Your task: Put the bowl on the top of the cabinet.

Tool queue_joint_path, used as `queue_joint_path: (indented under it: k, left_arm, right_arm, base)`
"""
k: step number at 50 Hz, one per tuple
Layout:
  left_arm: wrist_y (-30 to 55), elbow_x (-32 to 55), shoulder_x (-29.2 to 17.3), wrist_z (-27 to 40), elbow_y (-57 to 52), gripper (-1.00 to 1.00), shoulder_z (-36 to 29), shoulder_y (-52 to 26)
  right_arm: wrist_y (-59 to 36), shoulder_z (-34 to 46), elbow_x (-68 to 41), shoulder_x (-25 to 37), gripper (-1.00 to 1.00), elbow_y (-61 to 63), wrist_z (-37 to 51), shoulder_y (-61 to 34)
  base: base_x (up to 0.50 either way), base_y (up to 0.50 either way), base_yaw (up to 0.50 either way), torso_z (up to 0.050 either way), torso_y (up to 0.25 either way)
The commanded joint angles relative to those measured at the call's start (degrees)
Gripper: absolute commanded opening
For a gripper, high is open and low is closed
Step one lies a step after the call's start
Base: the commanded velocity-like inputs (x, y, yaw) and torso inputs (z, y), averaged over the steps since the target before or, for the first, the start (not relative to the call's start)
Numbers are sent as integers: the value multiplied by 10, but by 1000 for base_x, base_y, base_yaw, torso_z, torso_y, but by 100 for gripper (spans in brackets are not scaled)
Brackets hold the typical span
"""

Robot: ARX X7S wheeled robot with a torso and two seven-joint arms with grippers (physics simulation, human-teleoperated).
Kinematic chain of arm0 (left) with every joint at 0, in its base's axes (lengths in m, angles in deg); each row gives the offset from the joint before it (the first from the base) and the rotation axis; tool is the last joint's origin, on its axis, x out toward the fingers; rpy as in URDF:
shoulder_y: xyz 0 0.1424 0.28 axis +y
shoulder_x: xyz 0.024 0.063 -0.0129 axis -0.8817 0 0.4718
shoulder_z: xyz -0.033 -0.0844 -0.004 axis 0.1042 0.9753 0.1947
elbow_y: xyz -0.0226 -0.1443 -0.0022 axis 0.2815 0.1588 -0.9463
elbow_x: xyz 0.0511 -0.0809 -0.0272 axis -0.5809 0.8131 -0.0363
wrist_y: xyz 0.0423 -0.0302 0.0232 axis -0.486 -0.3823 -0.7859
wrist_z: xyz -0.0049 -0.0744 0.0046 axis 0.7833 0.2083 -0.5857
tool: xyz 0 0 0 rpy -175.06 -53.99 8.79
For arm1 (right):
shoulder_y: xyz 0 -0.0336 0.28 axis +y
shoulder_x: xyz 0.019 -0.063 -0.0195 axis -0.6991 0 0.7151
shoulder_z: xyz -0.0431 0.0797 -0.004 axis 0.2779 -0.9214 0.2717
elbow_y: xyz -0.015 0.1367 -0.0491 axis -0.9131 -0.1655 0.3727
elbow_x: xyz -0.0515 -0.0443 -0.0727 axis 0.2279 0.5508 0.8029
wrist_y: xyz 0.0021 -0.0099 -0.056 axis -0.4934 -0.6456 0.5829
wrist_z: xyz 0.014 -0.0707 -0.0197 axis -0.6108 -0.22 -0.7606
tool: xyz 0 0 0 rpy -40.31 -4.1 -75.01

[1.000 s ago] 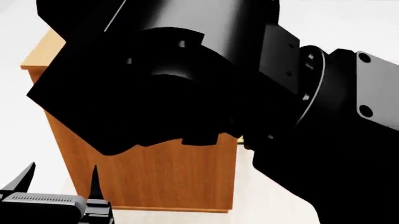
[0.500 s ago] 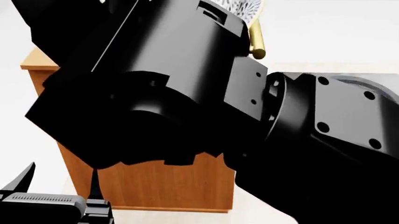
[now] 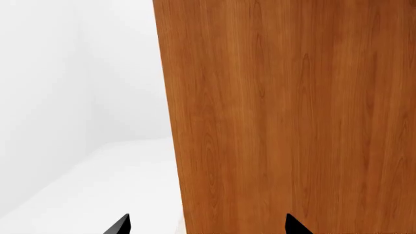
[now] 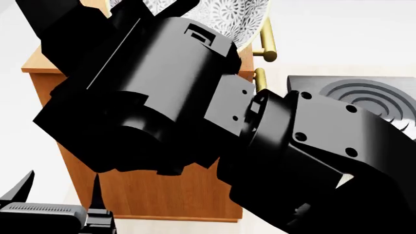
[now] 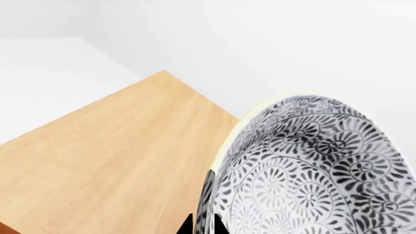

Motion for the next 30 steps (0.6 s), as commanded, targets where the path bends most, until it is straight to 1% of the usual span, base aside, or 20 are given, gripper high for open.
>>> queue_joint_path:
  k: [1,6,10,23,30]
  left_arm:
    - [-2,3,-2,0,1,100,0,1]
    - [-1,2,-2,1,-1,100,-3,1]
    - [-4,5,-4,1,1,100,0,3]
    - [-10,6,-4,1,7,100,-1,5]
    - [-12,9,-5,1,6,100,1,5]
  right_arm:
    - [0,3,11,-12,-100,-4,6,-9]
    - [1,9,7,-19,-100,7,9,-11]
    - [7,18,15,-22,-100,19,-7,-12]
    - [21,33,2,-32,-100,37,1,-16]
    - [32,43,2,-27,-100,36,-2,-21]
  base:
    - [0,0,0,0,0]
    - [0,0,0,0,2]
    - [0,0,0,0,0]
    - [0,0,0,0,0]
    - [0,0,0,0,1]
